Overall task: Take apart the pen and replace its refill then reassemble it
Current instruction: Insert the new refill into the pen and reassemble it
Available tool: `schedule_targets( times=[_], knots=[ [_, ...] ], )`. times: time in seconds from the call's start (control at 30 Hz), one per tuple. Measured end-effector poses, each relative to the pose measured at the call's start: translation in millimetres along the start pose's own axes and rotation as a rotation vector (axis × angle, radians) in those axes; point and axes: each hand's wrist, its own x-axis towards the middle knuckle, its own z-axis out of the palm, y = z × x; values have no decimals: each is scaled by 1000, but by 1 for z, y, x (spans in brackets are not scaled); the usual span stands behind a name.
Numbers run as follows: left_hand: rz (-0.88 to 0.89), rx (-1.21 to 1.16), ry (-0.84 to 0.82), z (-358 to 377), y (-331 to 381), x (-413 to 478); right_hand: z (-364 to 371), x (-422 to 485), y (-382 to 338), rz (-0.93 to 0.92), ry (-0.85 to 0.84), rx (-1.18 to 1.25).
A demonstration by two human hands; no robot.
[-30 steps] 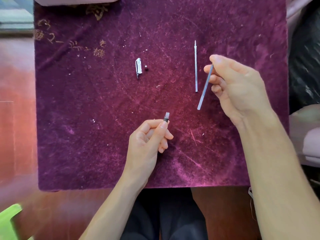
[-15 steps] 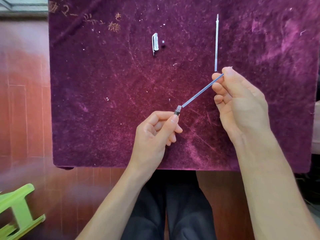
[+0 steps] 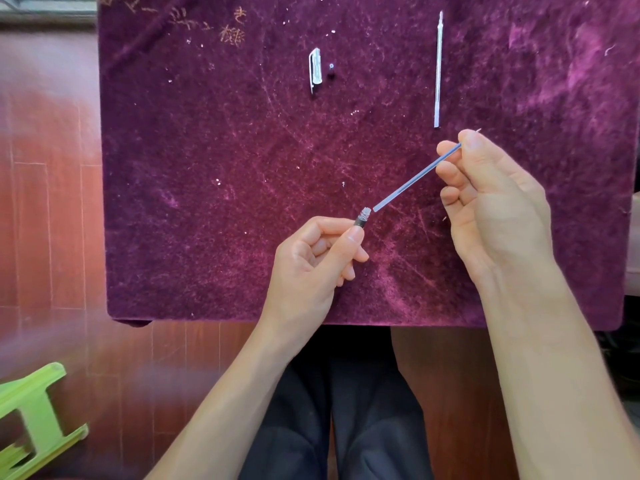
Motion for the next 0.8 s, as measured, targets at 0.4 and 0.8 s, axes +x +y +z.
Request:
schedule_targets(
  times=[0.4, 0.8],
  knots=[
    [-4, 16, -9, -3, -2, -4, 1, -7, 3, -12, -15, -21],
    [-33, 23, -29, -5, -3, -3, 3, -1, -10, -139, -164, -157]
  ],
)
